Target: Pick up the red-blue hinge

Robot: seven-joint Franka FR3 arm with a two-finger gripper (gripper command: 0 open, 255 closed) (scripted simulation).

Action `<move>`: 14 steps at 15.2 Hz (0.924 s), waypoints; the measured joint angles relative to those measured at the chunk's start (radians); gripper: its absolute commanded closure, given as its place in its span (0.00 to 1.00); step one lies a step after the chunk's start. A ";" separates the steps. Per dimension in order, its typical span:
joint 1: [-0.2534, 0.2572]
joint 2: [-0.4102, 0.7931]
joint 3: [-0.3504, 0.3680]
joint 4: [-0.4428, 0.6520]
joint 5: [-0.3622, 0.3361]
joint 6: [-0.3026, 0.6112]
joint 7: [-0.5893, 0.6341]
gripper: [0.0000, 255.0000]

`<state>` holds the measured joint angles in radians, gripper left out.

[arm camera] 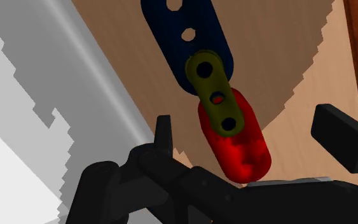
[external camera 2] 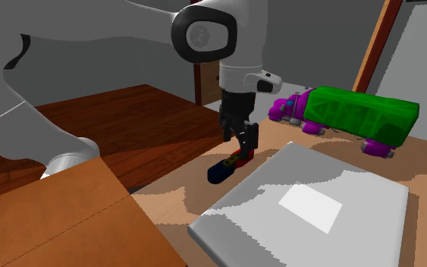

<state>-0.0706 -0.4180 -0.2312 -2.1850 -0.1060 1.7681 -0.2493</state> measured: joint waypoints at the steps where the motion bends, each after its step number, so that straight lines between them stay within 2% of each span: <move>1: -0.001 0.003 -0.002 -0.010 -0.002 0.012 -0.002 0.00; 6: -0.003 0.012 -0.008 -0.067 -0.006 0.078 -0.003 0.00; 7: -0.003 0.012 -0.008 -0.073 -0.006 0.084 -0.003 1.00; 14: -0.003 0.012 -0.008 -0.077 -0.006 0.090 -0.002 1.00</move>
<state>-0.0735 -0.4065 -0.2396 -2.2618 -0.1120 1.8579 -0.2510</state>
